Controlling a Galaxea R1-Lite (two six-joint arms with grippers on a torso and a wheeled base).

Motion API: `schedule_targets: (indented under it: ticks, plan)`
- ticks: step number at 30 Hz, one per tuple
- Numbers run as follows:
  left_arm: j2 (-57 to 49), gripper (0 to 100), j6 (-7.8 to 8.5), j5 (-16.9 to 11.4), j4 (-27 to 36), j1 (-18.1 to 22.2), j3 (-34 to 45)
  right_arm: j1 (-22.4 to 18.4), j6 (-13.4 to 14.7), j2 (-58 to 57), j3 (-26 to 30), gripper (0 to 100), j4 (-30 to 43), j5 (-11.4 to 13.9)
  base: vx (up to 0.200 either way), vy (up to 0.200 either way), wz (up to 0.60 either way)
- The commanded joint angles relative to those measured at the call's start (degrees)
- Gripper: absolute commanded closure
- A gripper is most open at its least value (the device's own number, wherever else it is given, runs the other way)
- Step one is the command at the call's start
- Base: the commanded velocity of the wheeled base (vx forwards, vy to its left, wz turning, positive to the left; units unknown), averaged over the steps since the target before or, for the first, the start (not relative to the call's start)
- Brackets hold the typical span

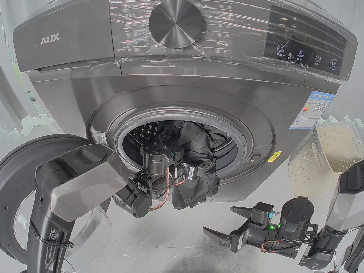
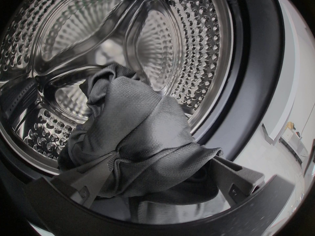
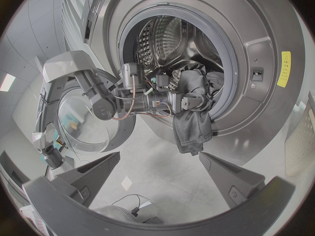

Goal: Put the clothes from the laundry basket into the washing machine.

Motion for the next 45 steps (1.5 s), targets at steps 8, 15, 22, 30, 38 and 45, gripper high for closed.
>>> schedule_targets:
  ticks: [8,15,22,30,38,45]
  plan:
    - [3.55,100,-0.09,0.64,0.27,1.59,-3.14,0.43,0.0,-0.72,-0.37,0,0.06,-0.01,0.0,0.0,0.0]
    - [4.43,100,-2.82,3.81,0.27,1.76,-12.72,0.52,0.0,-0.81,-0.46,0,-0.03,-0.01,0.0,0.0,0.0]
    - [6.28,100,-4.13,7.76,0.53,2.82,-23.97,0.69,0.0,-0.89,-0.73,0,-0.03,-0.01,0.0,0.0,0.0]
    - [8.82,100,-4.84,10.57,1.5,4.4,-32.67,0.6,0.0,-1.16,-0.81,0,-0.03,-0.01,0.0,0.0,0.0]
    - [3.81,0,-4.93,9.87,2.81,3.34,-21.24,0.6,0.0,-1.07,-0.81,0,-0.03,-0.01,0.0,0.0,0.0]
    - [-5.77,0,-4.57,7.67,10.81,1.85,-6.91,0.78,0.0,-0.98,-0.81,0,-0.03,-0.01,0.0,0.0,0.0]
